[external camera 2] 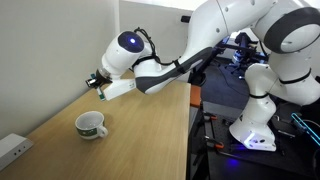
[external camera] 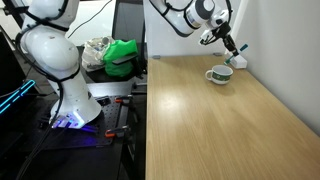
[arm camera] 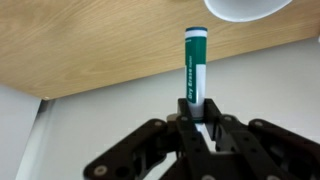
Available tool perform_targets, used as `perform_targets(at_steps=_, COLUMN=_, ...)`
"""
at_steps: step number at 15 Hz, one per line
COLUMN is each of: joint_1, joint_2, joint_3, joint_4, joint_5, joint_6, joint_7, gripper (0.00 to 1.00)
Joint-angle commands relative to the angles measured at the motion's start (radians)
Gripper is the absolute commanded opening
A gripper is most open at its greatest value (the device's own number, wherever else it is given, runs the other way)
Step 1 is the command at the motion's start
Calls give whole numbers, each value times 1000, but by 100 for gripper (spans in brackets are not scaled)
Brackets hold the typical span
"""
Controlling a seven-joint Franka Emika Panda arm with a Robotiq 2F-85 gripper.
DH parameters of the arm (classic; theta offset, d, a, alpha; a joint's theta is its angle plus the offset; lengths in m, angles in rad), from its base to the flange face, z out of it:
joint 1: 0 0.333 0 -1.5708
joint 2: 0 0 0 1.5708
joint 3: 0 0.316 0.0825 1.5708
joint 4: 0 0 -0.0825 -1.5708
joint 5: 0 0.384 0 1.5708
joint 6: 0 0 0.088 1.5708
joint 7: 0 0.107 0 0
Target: Pick the marker from the cup and put it on the table
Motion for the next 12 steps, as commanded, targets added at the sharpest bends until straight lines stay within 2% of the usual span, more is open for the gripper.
perform_targets(at_steps=1, joint_1=65, joint_2=-106, joint_3=-82, joint_4=-130, joint_5=-90, joint_6=-7, joint_7=125, gripper=5)
perform_targets(at_steps=3, joint_1=70, joint_2=-141, joint_3=-106, joint_4=-170, joint_5=-133, joint_6=-22, joint_7=182, gripper=5)
perform_targets(at_steps=5, joint_1=49, joint_2=-177, joint_3=-97, joint_4=-208, joint_5=-161, joint_6=-25, joint_7=221, gripper=5)
perform_targets(at_steps=12, joint_1=-57, joint_2=-342, joint_3=9, joint_4=-359, joint_5=-168, joint_6=-91, joint_7=254, gripper=5)
